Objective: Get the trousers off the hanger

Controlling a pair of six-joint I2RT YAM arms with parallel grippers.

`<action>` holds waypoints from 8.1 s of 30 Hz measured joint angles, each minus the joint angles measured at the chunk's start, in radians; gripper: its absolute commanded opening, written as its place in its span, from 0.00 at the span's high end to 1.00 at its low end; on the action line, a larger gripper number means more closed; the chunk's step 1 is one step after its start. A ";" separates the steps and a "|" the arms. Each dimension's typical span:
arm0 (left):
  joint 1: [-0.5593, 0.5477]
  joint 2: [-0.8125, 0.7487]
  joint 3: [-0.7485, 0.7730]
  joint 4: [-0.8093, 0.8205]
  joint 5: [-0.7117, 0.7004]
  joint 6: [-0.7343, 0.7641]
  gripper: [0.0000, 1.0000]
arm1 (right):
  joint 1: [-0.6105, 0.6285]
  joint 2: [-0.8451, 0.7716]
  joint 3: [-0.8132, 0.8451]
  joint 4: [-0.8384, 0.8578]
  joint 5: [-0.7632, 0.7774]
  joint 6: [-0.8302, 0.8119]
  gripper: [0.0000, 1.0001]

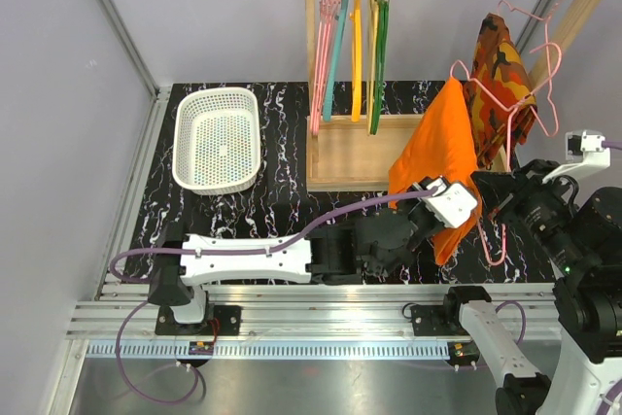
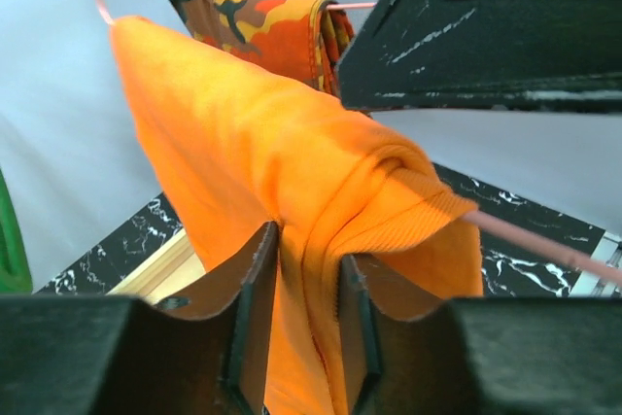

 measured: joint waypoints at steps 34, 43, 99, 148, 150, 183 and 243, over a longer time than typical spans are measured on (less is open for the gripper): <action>0.006 -0.077 -0.103 0.184 0.106 -0.025 0.18 | 0.000 0.057 0.193 -0.023 -0.148 0.068 1.00; 0.006 -0.070 -0.132 0.272 0.150 0.037 0.29 | 0.000 0.061 0.269 -0.058 -0.196 0.082 1.00; 0.010 0.000 -0.057 0.261 -0.035 0.054 0.96 | 0.000 -0.016 -0.024 0.047 -0.150 0.058 1.00; 0.116 -0.031 0.332 0.262 0.077 0.283 1.00 | 0.016 -0.186 -0.085 0.006 0.003 0.090 1.00; 0.129 -0.041 0.314 0.277 0.080 0.273 1.00 | 0.016 -0.180 -0.037 0.006 0.016 0.102 1.00; 0.262 -0.217 0.420 0.034 0.286 -0.055 1.00 | 0.019 -0.404 -0.365 0.172 0.199 0.357 1.00; 1.550 -0.278 -0.451 0.154 0.719 0.108 1.00 | 0.020 -0.269 -0.465 0.209 0.047 0.018 1.00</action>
